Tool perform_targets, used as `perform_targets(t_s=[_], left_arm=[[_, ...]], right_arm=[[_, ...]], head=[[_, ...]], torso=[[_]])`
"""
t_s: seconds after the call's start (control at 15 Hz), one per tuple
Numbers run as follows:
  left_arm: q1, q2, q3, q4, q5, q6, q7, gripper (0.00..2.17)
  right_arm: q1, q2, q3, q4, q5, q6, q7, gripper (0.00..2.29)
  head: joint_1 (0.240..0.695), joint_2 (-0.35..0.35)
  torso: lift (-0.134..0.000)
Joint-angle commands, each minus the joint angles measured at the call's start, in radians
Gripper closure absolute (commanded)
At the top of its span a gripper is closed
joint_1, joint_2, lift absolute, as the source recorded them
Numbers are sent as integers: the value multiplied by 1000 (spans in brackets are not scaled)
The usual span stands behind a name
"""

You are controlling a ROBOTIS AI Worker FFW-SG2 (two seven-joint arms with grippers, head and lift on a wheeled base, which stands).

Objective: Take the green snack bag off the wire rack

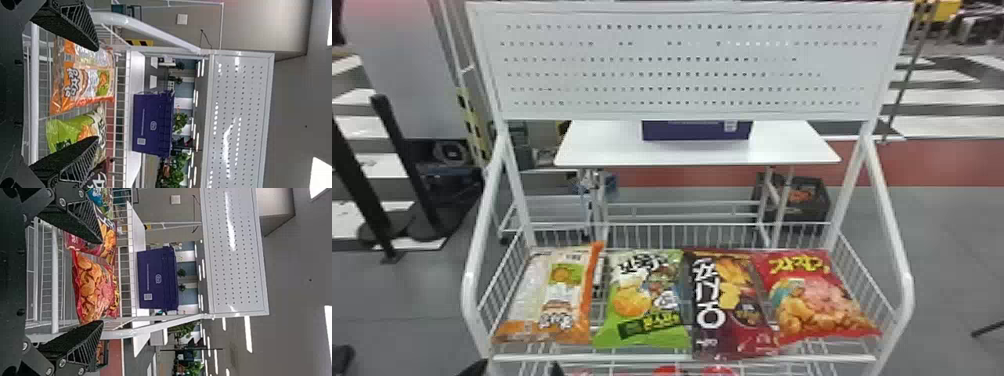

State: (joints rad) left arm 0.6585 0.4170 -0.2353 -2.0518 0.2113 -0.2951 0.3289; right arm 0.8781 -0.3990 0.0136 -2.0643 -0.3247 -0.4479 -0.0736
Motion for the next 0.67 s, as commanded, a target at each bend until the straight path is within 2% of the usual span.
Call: perform_targets(t_s=[0.0,0.2,0.33,0.6], left_arm=[[-168,-27,-102,78,3,116,5,97],[-326,-92,-196,197,0,205,4,93],[-393,-135,-208,259,26,258,-1,97],[-496,-187,-251,352,25,301,-1,97]], right_arm=[[-4,3,6,3,3,2,0,174],[-5,5,6,6,3,2,0,174],[-8,8,6,10,3,2,0,174],[-18,8,12,16,3,2,0,174]], head=[[499,0],[499,0],[499,0],[499,0]], torso=[[0],[0],[0],[0]])
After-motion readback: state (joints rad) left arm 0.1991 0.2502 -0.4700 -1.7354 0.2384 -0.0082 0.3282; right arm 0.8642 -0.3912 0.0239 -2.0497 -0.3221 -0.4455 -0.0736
